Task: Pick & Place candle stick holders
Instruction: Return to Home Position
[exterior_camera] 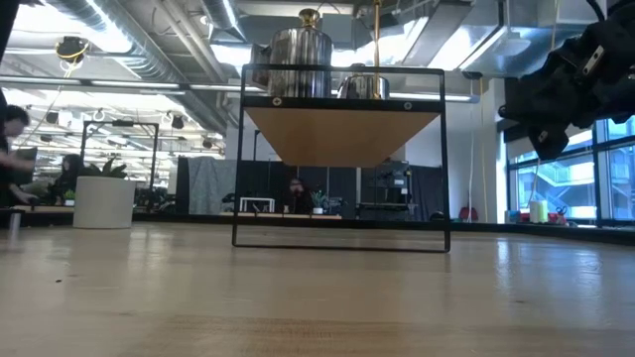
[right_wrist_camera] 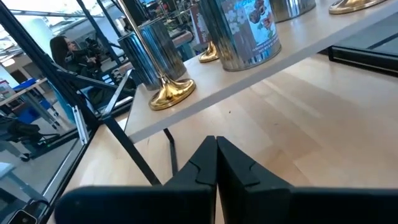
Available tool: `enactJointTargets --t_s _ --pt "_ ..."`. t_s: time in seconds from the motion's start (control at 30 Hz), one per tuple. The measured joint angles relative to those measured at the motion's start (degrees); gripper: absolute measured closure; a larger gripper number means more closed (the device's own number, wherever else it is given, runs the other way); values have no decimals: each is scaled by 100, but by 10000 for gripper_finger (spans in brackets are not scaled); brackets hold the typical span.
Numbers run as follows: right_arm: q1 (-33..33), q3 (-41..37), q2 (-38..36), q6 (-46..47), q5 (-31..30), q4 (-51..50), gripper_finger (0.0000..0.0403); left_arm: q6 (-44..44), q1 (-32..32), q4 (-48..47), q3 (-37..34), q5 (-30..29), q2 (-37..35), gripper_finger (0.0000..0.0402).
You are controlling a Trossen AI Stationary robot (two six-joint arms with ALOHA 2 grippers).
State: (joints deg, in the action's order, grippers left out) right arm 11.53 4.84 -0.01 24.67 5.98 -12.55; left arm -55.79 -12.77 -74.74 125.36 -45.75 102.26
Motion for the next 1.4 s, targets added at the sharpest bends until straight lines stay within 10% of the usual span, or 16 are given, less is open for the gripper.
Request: enactJointTargets --t_s 1.0,1.4 --pt "0 2 0 -1 6 -4 398 4282 -566 1047 2 1984 -314 400" --pt "0 2 0 -1 20 -5 398 4763 -557 1324 -846 2277 -1277 400"
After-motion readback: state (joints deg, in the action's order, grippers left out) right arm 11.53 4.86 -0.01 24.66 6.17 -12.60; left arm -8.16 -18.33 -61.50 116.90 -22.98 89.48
